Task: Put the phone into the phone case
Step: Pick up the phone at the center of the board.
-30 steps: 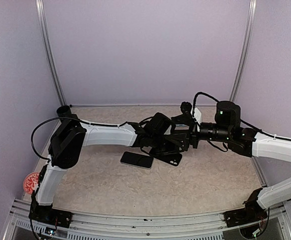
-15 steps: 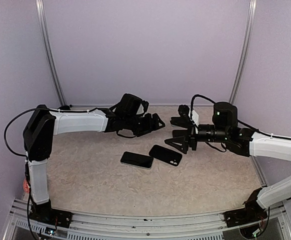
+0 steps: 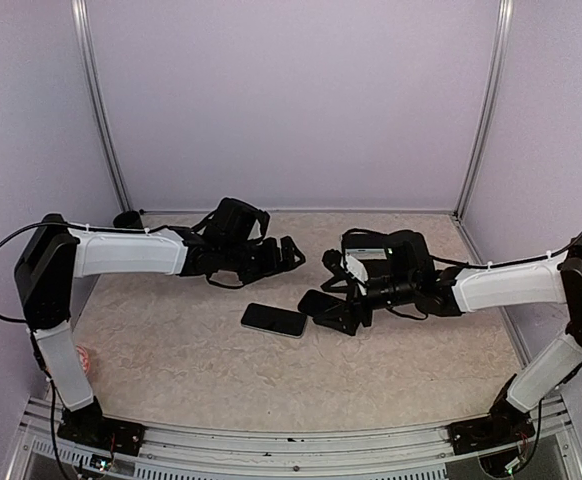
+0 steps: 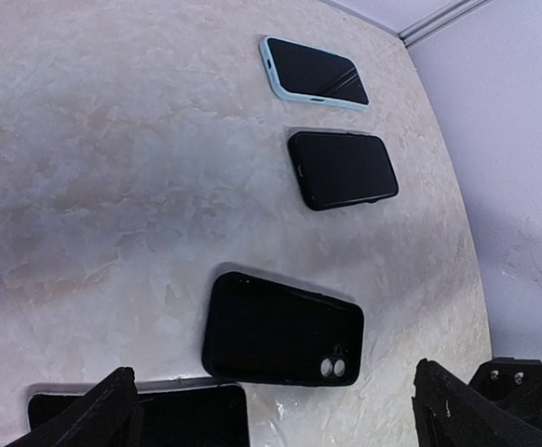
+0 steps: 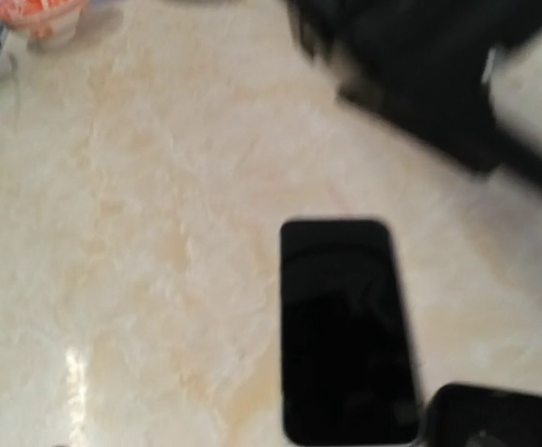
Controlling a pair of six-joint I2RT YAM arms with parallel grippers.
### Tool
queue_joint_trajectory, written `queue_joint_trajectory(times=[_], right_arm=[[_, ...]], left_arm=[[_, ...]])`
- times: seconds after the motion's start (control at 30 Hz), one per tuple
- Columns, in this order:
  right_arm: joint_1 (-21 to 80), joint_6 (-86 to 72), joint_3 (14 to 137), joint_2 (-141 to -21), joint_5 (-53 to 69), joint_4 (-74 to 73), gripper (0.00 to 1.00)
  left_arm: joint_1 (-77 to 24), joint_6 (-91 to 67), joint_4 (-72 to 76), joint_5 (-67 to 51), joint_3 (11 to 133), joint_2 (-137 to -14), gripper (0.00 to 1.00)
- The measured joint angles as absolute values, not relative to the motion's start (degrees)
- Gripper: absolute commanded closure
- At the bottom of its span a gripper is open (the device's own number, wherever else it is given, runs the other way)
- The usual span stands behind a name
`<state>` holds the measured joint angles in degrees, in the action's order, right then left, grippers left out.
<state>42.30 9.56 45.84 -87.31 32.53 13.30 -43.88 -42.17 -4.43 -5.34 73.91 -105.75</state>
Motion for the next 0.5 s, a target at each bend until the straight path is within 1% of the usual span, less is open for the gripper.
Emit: queue_joint_trajectory(times=[0.5], right_arm=[[45.23,9.10,49.58,-104.12,31.07,14.85,0.09]], left_arm=[[-41.52,-42.15,-4.29,-0.73,63.40,-94.02,0.01]])
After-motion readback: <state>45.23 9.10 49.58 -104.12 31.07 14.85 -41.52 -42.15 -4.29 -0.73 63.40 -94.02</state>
